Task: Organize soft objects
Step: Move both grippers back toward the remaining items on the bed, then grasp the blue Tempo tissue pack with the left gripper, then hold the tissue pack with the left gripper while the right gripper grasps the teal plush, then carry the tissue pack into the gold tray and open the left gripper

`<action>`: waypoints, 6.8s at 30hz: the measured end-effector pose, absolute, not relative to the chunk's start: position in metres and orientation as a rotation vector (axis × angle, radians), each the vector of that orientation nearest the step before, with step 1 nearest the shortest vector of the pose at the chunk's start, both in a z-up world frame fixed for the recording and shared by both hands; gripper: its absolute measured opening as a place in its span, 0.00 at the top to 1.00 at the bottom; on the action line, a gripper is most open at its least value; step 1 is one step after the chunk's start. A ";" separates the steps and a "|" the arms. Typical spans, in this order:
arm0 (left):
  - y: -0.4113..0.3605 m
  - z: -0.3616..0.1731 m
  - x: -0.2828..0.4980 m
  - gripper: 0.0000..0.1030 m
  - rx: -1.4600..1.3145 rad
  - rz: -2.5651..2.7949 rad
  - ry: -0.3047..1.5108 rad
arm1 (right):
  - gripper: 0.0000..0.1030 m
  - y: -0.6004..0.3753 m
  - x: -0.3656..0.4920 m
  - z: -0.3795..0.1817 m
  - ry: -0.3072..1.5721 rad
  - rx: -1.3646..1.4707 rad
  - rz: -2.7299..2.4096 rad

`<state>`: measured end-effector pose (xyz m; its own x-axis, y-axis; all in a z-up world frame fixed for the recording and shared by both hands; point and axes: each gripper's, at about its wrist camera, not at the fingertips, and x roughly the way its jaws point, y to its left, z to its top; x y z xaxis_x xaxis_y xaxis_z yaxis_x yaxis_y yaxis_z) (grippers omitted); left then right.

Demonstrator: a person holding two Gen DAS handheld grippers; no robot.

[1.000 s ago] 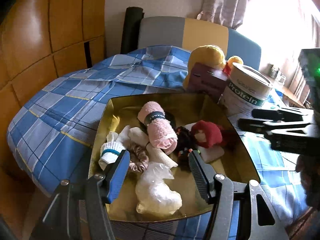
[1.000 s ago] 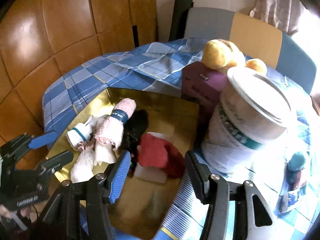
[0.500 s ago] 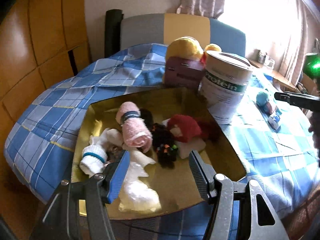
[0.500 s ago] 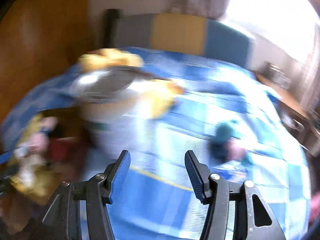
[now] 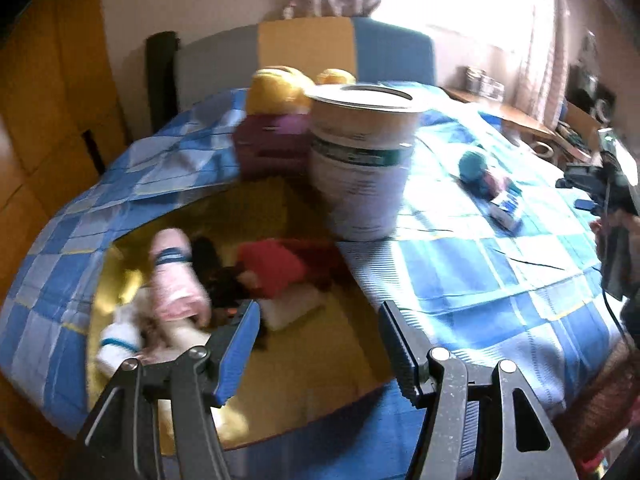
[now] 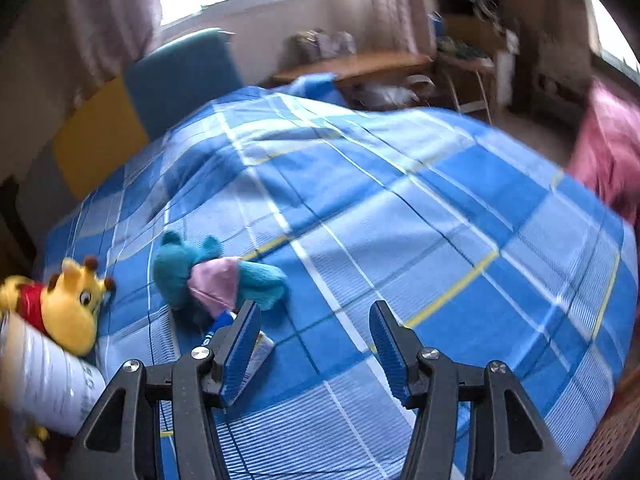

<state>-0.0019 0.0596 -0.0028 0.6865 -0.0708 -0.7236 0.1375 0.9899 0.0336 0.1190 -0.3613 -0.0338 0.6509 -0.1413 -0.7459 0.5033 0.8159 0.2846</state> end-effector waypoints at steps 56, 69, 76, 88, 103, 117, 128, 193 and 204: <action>-0.221 -0.092 0.174 0.44 0.268 -0.583 0.934 | 0.44 -0.397 0.111 -0.071 0.858 0.918 -0.253; -0.096 -0.096 0.082 0.43 0.208 -0.247 0.904 | 0.44 -0.383 0.120 -0.077 0.945 0.852 -0.208; -0.078 -0.103 0.070 0.45 0.166 -0.261 0.847 | 0.44 -0.384 0.120 -0.077 0.948 0.823 -0.246; -0.080 -0.106 0.067 0.45 0.150 -0.274 0.823 | 0.44 -0.382 0.124 -0.080 0.979 0.788 -0.259; -0.079 -0.108 0.066 0.45 0.136 -0.282 0.813 | 0.44 -0.376 0.131 -0.089 1.034 0.737 -0.270; -0.077 -0.108 0.068 0.45 0.110 -0.296 0.817 | 0.44 -0.312 0.183 -0.063 1.042 0.073 -0.077; -0.076 -0.108 0.068 0.45 0.106 -0.298 0.817 | 0.42 -0.273 0.269 -0.061 1.051 -0.217 0.077; 0.143 -0.068 0.032 0.47 -0.161 0.165 0.936 | 0.65 -0.233 0.175 -0.109 1.123 -0.016 0.135; 0.138 -0.070 0.022 0.32 -0.119 0.152 0.927 | 0.65 -0.233 0.177 -0.109 1.122 -0.018 0.133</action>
<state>0.0221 0.1385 -0.0703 0.5904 0.0794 -0.8032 -0.1820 0.9826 -0.0366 0.1772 -0.2331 -0.1090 0.4267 0.0977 -0.8991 -0.1160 0.9919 0.0527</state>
